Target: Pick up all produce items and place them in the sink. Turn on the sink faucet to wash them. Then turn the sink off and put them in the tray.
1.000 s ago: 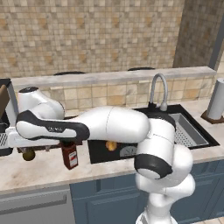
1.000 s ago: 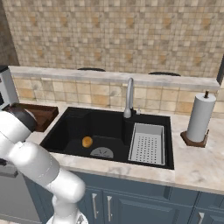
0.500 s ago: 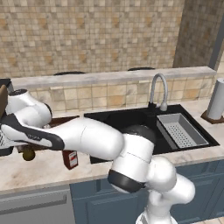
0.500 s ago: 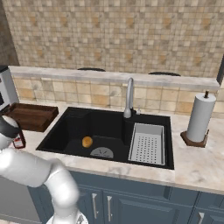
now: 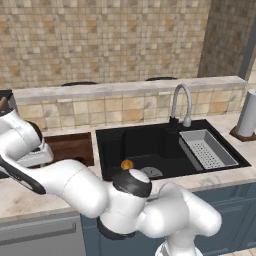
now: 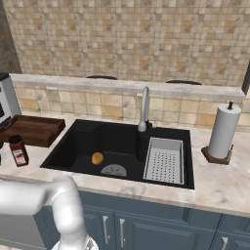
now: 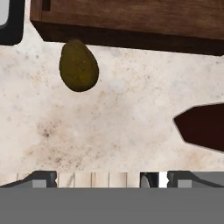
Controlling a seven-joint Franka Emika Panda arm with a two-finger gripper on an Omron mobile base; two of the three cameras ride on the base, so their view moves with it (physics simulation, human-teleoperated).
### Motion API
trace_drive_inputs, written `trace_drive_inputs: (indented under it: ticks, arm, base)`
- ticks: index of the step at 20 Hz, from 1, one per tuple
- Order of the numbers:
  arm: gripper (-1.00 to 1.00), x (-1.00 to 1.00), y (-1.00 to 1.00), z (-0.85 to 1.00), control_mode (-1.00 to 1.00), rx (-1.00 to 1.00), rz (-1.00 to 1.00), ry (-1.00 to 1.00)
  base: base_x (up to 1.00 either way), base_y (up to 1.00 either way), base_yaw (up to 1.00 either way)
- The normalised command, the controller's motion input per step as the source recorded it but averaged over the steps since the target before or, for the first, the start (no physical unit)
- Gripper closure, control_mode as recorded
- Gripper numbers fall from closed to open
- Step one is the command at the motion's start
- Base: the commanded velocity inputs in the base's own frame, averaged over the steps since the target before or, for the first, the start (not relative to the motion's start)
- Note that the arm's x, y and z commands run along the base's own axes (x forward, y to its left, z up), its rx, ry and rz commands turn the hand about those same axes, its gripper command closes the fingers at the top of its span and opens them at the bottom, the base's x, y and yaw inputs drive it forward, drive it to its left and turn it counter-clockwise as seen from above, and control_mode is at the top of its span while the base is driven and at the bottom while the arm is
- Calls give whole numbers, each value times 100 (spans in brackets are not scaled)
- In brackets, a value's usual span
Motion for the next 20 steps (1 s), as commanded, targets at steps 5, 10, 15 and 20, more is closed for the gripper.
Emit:
trace_drive_inputs:
  ticks: [5, 10, 15, 20]
  arm:
    - [-100, 0, -2, -37, -100, 0, 0, -3]
    - [-100, 0, -6, -29, -100, 0, 0, -1]
    - [-100, 0, -6, -21, -100, 0, 0, -4]
    - [-100, 5, -2, -18, -100, 0, 0, -4]
  base:
    - [0, 0, 0]
    - [0, 0, 0]
    - [0, 0, 0]
    - [0, 0, 0]
